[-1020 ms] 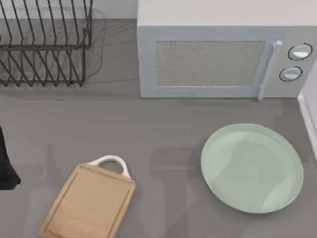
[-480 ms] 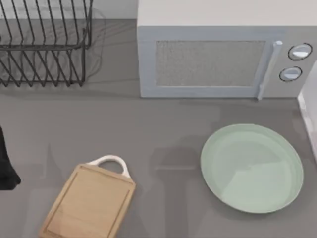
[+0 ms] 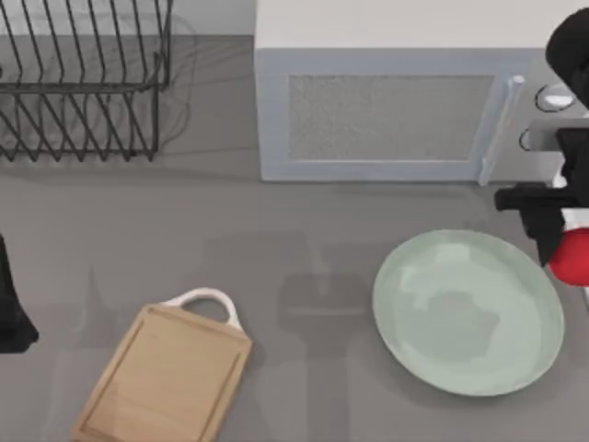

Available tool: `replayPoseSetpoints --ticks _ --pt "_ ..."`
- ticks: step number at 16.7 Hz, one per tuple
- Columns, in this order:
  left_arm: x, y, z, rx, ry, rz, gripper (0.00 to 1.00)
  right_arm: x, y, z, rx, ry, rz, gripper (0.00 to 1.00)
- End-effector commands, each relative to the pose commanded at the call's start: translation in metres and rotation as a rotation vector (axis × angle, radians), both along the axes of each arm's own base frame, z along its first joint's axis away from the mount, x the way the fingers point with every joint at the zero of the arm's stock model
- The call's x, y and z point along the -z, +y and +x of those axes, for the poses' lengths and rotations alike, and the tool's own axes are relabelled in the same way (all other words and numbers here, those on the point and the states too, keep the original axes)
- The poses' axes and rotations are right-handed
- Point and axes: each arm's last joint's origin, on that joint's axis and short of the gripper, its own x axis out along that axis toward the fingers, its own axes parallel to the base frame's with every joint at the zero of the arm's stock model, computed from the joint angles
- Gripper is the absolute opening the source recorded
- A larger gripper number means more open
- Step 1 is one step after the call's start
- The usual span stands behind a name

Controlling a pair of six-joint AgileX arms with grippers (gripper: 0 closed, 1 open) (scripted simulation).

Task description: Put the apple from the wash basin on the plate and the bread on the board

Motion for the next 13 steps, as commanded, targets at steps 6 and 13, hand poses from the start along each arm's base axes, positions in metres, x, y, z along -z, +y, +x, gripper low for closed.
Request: replayPoseSetpoints --ticks 6,13 --pt "0.000 0.000 0.000 0.000 0.000 0.000 1.00 -0.019 0.072 -0.016 0.000 -0.072 0.020 0.00" --pt "0.000 0.000 0.000 0.000 0.000 0.000 1.00 -0.021 0.078 -0.017 0.001 -0.080 0.025 0.08"
